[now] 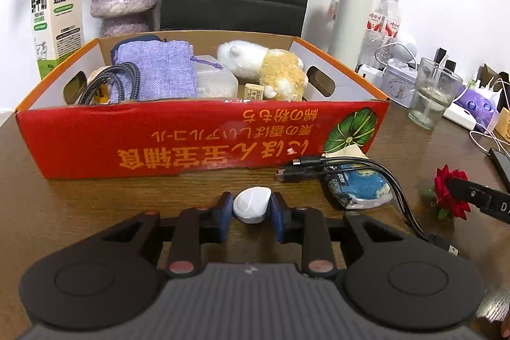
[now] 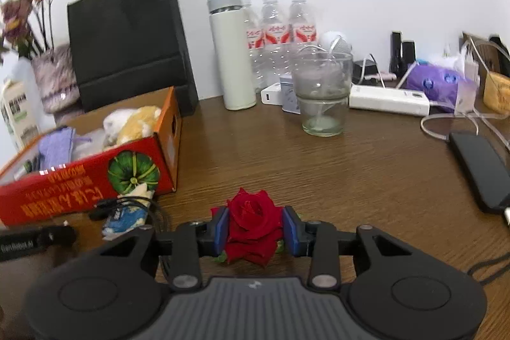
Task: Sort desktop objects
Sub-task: 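Grasp the white earbud case with the left tool while the right tool grasps the red rose, then carry the earbud case and rose into the cardboard box and release both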
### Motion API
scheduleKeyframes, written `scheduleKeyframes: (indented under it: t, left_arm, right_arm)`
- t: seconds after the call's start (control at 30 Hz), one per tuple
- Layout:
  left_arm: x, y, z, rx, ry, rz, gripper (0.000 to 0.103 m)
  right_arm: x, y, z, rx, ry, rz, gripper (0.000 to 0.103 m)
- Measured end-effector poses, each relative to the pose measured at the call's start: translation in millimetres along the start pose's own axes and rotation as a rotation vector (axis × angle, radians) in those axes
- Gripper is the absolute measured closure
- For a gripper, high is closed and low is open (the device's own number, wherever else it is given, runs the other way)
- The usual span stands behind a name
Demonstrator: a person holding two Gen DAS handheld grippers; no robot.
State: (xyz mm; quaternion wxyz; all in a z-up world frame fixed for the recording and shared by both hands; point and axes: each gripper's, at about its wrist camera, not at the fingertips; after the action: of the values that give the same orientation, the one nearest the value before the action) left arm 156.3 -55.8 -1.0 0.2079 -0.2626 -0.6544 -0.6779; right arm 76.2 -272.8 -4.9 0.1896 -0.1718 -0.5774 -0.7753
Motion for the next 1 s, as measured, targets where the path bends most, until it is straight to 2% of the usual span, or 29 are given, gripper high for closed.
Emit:
scheduleKeyframes:
  t: [0.23, 0.43, 0.67, 0.73, 0.8, 0.87, 1.0]
  left_arm:
    - [14.8, -10.7, 2.9, -0.006, 0.016, -0.002, 0.077]
    - [26.6, -19.6, 1.2, -0.026, 0.040, -0.016, 0.077]
    - [58.3, -28.4, 10.1, 0.004, 0.061, -0.103, 0.077]
    - [65.5, -22.6, 17.4, 0.035, 0.042, -0.120, 0.077]
    - [70.5, -9.6, 24.7, 0.055, 0.021, -0.123, 0.077]
    - [74.1, 9.0, 30.2, 0.059, 0.007, -0.140, 0.077]
    - [76.4, 50.6, 37.1, 0.048, 0.003, -0.181, 0.077]
  right_arm:
    - [10.4, -0.4, -2.7, -0.014, 0.024, -0.067, 0.069]
    - [25.7, -0.7, 14.6, 0.061, 0.120, -0.147, 0.069]
    - [33.9, -1.9, 28.4, 0.123, 0.163, -0.173, 0.068]
    - [37.2, -1.0, 31.0, 0.134, 0.170, -0.189, 0.068]
    - [39.2, 2.6, 31.6, 0.120, 0.216, -0.187, 0.068]
    - [40.7, 10.0, 35.1, 0.100, 0.239, -0.181, 0.068]
    - [41.3, 36.7, 58.7, 0.153, 0.268, -0.189, 0.069]
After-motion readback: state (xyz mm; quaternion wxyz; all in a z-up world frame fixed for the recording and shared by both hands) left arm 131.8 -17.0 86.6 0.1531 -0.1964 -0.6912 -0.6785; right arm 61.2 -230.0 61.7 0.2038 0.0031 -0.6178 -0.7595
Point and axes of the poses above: each gripper's, at about its wrist camera, not at the fingertips, and x roughly against the way its jaws point, z to its left, y to its top, and after that the axes turned 11 degrees about y, right-handed
